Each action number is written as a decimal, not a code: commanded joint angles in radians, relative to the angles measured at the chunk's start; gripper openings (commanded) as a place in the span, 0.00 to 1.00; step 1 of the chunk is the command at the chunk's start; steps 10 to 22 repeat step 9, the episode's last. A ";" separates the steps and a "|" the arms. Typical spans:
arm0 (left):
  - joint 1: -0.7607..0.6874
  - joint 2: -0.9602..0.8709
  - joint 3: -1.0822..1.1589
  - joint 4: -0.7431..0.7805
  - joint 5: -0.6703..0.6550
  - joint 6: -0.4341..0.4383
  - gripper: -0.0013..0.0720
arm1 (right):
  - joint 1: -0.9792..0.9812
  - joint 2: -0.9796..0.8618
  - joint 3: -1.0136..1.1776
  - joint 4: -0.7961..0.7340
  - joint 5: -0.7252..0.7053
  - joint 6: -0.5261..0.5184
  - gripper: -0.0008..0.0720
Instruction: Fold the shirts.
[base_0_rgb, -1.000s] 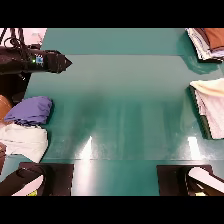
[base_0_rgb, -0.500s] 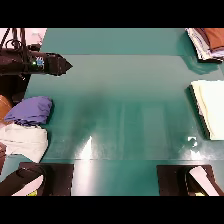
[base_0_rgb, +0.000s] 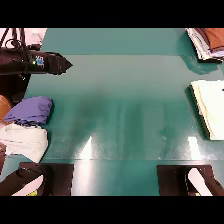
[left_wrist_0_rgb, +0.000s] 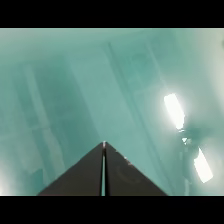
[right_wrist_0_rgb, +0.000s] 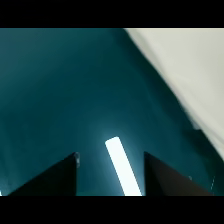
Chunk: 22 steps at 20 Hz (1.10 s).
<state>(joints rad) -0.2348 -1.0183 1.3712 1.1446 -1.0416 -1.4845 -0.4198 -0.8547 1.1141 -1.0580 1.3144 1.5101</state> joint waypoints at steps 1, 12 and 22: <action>0.000 0.000 0.001 -0.001 0.038 0.000 0.05 | 0.284 0.003 0.013 0.008 -0.076 -0.001 0.36; 0.000 0.000 0.001 -0.001 0.070 0.000 0.05 | 0.499 0.003 0.013 0.009 -0.134 -0.002 0.03; 0.000 0.000 0.001 -0.001 0.070 0.000 0.05 | 0.499 0.003 0.013 0.009 -0.134 -0.002 0.03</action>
